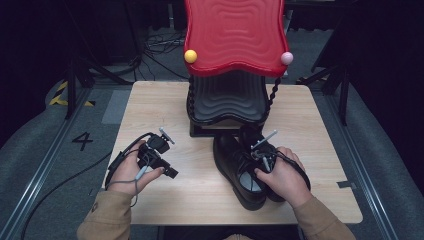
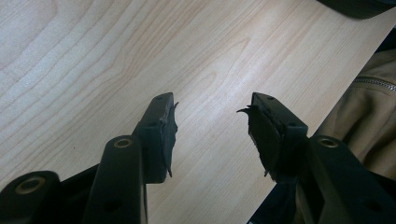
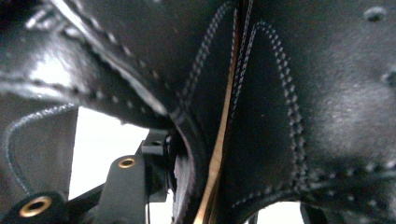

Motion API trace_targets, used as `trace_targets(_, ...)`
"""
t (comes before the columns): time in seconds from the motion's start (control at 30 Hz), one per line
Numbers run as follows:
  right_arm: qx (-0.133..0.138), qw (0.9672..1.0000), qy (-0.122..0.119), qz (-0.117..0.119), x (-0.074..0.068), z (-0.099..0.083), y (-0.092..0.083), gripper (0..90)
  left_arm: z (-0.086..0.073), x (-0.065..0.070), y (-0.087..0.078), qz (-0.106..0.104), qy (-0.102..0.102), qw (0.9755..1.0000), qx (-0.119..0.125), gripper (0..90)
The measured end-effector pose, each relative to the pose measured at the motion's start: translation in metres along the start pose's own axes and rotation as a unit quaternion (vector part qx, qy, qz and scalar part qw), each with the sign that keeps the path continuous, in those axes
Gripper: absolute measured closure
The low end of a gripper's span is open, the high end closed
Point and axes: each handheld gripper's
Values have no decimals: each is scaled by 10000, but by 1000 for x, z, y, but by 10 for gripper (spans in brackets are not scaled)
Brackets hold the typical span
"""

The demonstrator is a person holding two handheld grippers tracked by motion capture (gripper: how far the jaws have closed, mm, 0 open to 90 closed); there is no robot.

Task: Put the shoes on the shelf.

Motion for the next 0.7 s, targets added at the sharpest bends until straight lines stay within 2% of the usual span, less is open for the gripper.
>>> trace_targets(0.2,98,9999,-16,-42,1,2,2,528,2,0,0,2,31,10000,35,515)
trace_targets(0.3,44,10000,23,-9,1,5,3,531,3,1,1,-36,36,10000,-3,515)
trace_targets(0.43,-17,9999,-80,-82,0,7,3,578,4,2,2,-31,69,10000,4,515)
trace_targets(0.53,59,9998,-178,12,2,6,3,603,5,2,1,-29,61,10000,-6,515)
trace_targets(0.6,10,9999,-158,44,2,7,2,611,5,1,2,-44,82,10000,13,515)
trace_targets(0.67,58,9996,-264,15,1,6,1,652,5,-1,1,-37,52,10000,5,515)
trace_targets(0.7,125,9997,-219,63,2,6,-3,761,4,-1,1,-40,39,10000,8,515)
Point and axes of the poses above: each handheld gripper's, and its own axes: y roughly forward along the jaws, z roughly out of its top, x roughly to its right, and after that the axes turned 14 degrees about -y, right-handed
